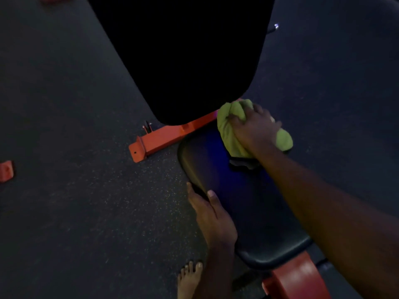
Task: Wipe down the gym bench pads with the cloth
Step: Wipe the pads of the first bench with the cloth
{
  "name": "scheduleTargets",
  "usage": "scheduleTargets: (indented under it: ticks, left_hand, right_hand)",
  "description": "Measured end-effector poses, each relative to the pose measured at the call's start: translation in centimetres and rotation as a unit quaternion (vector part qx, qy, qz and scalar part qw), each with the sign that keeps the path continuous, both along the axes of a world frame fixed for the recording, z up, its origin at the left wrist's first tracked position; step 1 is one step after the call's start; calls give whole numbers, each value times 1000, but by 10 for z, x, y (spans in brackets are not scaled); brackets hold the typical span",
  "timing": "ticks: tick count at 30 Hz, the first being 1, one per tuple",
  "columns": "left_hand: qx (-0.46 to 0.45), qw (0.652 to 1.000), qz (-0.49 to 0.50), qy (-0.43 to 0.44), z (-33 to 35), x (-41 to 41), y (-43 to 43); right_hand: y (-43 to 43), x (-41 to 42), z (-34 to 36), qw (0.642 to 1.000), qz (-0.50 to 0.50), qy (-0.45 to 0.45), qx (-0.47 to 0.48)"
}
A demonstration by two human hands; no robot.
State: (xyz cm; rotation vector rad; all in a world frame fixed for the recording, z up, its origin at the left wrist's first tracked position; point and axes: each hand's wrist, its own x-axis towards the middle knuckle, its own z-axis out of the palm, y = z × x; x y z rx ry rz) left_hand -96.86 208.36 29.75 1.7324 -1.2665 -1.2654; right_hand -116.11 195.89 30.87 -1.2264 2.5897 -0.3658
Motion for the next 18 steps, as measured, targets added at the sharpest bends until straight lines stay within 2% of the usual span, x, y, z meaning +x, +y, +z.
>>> scheduleTargets:
  ticks: [2,7,10,11,12,15,16,18]
  left_hand:
    - [-1,999,-18,42,-4,21,-10]
    - [-53,998,-18,11,-1,70,-39]
    - [-54,998,-30,-3,4,96,-51]
    - [-61,998,-29,-12,4,101,-55]
    - [-67,997,-24,-20,4,106,-58]
    - [-79,996,-6,-38,14,124,-64]
    - [-77,996,-6,-42,16,128,-65]
    - [-78,996,-4,-42,18,136,-65]
  right_hand:
    - [-10,28,0,997,54,50,3]
    - [6,62,4,974,208,91,1]
    - [-3,83,5,991,114,68,23]
    - [-8,98,5,992,98,65,33]
    - [-10,119,5,988,125,73,46]
    - [10,169,2,934,312,144,94]
    - [23,174,0,921,335,167,111]
    - [47,171,-4,919,328,184,119]
